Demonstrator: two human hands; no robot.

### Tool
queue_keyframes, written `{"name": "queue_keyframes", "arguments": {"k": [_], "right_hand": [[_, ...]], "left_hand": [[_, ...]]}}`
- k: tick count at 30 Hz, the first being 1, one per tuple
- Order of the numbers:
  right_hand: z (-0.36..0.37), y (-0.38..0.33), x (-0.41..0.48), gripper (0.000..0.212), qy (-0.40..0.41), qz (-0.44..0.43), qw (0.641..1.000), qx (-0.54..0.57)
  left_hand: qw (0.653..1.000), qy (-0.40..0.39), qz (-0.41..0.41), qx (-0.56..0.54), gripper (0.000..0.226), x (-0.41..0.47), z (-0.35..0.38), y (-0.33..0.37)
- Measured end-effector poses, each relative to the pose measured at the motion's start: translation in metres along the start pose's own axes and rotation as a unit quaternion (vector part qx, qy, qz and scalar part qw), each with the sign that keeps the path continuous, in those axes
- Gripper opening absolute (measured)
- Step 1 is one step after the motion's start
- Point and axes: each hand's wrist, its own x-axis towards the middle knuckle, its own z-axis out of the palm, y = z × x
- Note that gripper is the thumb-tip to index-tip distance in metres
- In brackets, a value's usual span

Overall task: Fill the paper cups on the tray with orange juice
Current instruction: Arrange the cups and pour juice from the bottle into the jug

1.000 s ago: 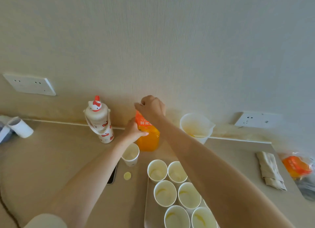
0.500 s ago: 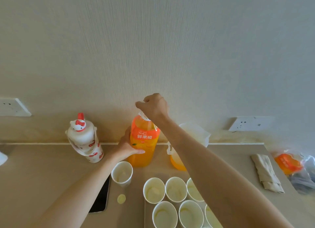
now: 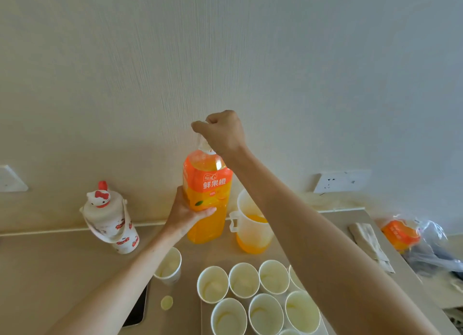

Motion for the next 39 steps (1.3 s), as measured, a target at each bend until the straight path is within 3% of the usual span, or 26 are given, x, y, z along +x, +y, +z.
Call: {"name": "queue_keyframes", "arguments": {"k": [11,18,21,23,25,26,28,31,34,39], "right_hand": [[-0.043,-0.028,-0.019,0.048,0.036,-0.026,0.997,0.061],[-0.051,-0.022,-0.040,0.044,0.071,-0.101,0.992,0.008],[-0.044,-0.005,-0.055,0.030,0.086,-0.118,0.988,-0.051],[-0.031,0.010,-0.068,0.019,0.107,-0.160,0.969,-0.155],[-0.020,0.025,-0.079,0.005,0.173,-0.198,0.927,-0.268],[-0.017,0.029,-0.084,0.011,0.185,-0.197,0.912,-0.309],[-0.011,0.042,-0.089,0.014,0.162,-0.181,0.879,-0.411],[-0.002,0.056,-0.094,0.004,0.068,-0.090,0.819,-0.562],[0.006,0.062,-0.102,0.006,0.017,-0.053,0.788,-0.614],[0.012,0.077,-0.108,0.019,0.057,-0.093,0.791,-0.602]], "left_hand": [[0.998,0.004,0.033,0.045,0.108,-0.030,0.000,0.046],[0.995,-0.004,0.051,0.088,0.113,-0.046,-0.004,0.065],[0.991,-0.010,0.045,0.128,0.116,-0.050,-0.002,0.074],[0.984,-0.018,0.044,0.174,0.116,-0.052,0.001,0.078],[0.971,-0.024,0.050,0.231,0.115,-0.054,0.003,0.081],[0.966,-0.028,0.048,0.251,0.115,-0.054,0.003,0.080],[0.959,-0.039,0.030,0.280,0.116,-0.055,0.001,0.077],[0.946,-0.051,-0.006,0.321,0.116,-0.056,0.000,0.071],[0.938,-0.056,-0.021,0.340,0.115,-0.058,0.002,0.064],[0.935,-0.074,-0.042,0.344,0.113,-0.061,-0.001,0.057]]}}
